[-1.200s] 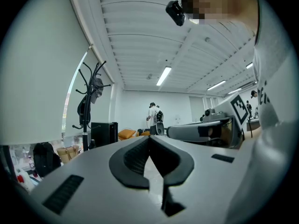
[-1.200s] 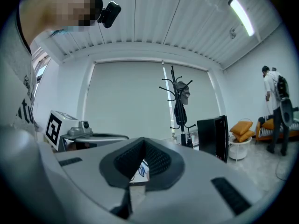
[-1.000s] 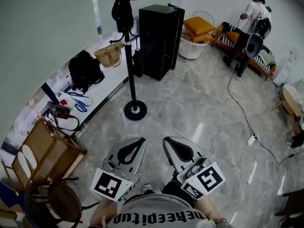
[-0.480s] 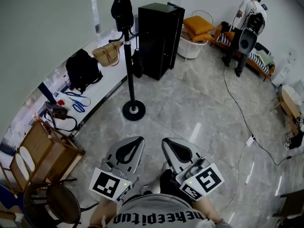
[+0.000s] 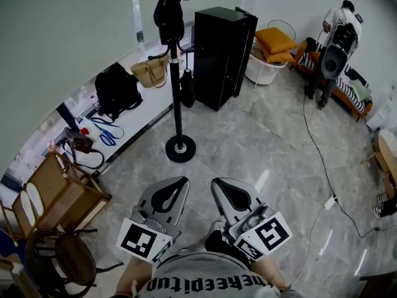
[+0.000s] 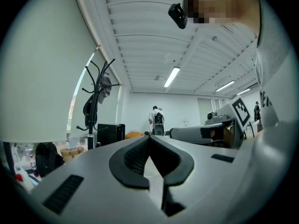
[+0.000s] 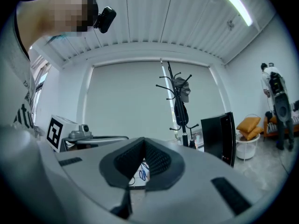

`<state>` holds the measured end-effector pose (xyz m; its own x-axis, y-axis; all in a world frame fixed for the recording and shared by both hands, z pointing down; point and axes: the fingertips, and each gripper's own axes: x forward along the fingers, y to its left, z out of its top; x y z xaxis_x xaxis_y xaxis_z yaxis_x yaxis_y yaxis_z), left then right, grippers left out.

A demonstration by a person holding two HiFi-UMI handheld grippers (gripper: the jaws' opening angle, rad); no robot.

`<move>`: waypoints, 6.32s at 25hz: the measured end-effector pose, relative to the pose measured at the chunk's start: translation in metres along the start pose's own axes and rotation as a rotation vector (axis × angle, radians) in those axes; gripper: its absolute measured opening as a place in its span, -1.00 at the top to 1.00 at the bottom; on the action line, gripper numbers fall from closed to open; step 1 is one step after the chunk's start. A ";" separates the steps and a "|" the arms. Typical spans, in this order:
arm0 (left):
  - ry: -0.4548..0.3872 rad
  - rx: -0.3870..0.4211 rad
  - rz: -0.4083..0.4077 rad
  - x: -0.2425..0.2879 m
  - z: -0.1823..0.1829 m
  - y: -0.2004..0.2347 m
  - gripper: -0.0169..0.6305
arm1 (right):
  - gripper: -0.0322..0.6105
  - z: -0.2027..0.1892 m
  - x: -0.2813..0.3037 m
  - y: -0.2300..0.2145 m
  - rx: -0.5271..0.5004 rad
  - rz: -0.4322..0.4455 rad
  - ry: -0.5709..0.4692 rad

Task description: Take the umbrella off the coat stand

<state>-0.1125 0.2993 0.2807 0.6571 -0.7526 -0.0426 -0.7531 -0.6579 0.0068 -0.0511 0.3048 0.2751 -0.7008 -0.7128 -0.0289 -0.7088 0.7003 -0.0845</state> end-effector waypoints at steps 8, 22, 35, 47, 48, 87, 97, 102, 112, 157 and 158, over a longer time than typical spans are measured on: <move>-0.003 -0.003 0.050 0.049 -0.001 0.001 0.90 | 0.87 0.005 0.008 -0.047 0.001 0.064 0.010; -0.003 -0.007 0.119 0.126 -0.004 -0.010 0.90 | 0.87 0.011 0.006 -0.125 0.012 0.136 0.011; 0.007 0.011 0.188 0.158 -0.009 -0.015 0.90 | 0.87 0.008 0.006 -0.165 0.054 0.198 0.004; 0.025 -0.013 0.216 0.163 -0.014 0.016 0.90 | 0.87 0.001 0.038 -0.172 0.077 0.211 0.026; 0.025 -0.014 0.217 0.163 -0.013 0.021 0.90 | 0.87 0.001 0.042 -0.172 0.077 0.210 0.028; 0.035 -0.016 -0.023 0.205 -0.013 0.204 0.90 | 0.87 -0.003 0.216 -0.191 0.072 -0.029 -0.001; 0.031 -0.013 -0.087 0.217 -0.018 0.227 0.90 | 0.87 -0.006 0.238 -0.194 0.063 -0.087 -0.002; 0.031 -0.015 -0.111 0.219 -0.020 0.227 0.90 | 0.87 -0.006 0.238 -0.196 0.066 -0.112 -0.006; 0.037 -0.026 -0.063 0.228 -0.022 0.238 0.90 | 0.87 -0.007 0.247 -0.206 0.068 -0.079 0.004; 0.019 -0.024 0.407 0.367 -0.027 0.240 0.90 | 0.87 0.010 0.287 -0.364 0.069 0.379 0.060; 0.021 -0.025 0.418 0.368 -0.027 0.240 0.90 | 0.87 0.010 0.287 -0.366 0.071 0.390 0.062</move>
<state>-0.0503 -0.1364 0.2941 0.2962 -0.9551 -0.0105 -0.9541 -0.2963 0.0431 0.0075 -0.1566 0.2881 -0.9211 -0.3892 -0.0123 -0.3833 0.9117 -0.1480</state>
